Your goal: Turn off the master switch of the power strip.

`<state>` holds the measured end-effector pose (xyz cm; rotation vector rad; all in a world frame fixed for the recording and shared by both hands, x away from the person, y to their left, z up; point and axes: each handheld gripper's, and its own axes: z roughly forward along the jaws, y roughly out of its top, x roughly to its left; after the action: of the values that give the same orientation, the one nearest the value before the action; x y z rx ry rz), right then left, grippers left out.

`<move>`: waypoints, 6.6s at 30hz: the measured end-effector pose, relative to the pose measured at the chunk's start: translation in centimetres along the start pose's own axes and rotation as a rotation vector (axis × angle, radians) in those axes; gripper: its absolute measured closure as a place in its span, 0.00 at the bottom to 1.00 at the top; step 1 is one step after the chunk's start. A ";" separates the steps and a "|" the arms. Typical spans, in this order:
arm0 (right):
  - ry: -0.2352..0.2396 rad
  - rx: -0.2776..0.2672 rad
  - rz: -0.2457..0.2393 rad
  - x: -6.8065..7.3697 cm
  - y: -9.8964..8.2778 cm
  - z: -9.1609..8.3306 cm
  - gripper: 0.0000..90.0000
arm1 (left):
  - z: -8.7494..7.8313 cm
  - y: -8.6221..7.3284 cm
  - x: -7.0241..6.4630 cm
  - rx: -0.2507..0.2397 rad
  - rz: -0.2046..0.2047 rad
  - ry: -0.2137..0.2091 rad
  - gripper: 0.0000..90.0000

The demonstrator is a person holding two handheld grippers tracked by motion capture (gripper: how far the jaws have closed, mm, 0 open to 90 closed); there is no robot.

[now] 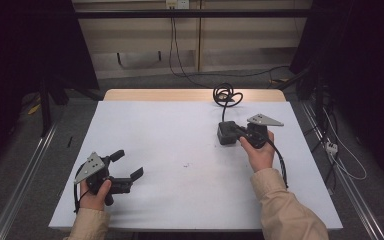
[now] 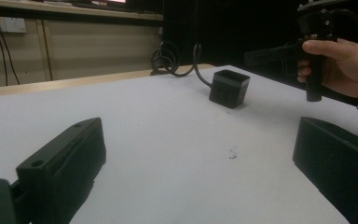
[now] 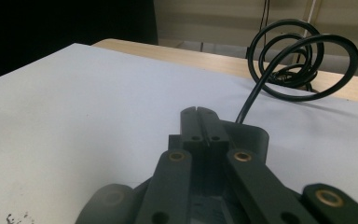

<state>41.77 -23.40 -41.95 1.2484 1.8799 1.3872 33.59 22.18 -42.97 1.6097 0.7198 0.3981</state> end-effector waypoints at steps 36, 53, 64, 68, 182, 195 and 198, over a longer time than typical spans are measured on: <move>-0.033 0.023 -0.008 -0.7 -0.9 1.8 1.00 | -0.2 -0.2 0.0 -0.002 -0.010 -0.008 0.02; -0.046 0.040 -0.027 -0.5 -1.2 2.2 1.00 | -0.4 -0.2 0.2 -0.012 -0.018 -0.004 0.02; -0.045 0.046 -0.029 -0.7 -1.2 2.1 1.00 | -0.4 -0.2 0.2 -0.013 -0.019 -0.004 0.02; -0.047 0.049 -0.036 -0.6 -1.2 2.1 1.00 | -0.4 -0.2 0.2 -0.013 -0.018 -0.005 0.02; -0.096 0.053 -0.071 0.0 -1.3 2.0 1.00 | -0.7 -0.4 0.6 -0.019 -0.035 -0.004 0.02; -0.075 0.042 -0.052 0.5 -1.0 1.9 1.00 | -0.8 -0.4 0.6 -0.022 -0.040 0.001 0.02; -0.065 0.039 -0.036 0.6 -1.1 1.8 1.00 | -0.8 -0.4 0.6 -0.022 -0.041 0.002 0.02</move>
<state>42.55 -22.07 -43.55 1.2560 1.8843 1.2824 33.42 23.24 -43.33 1.5721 0.7465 0.3772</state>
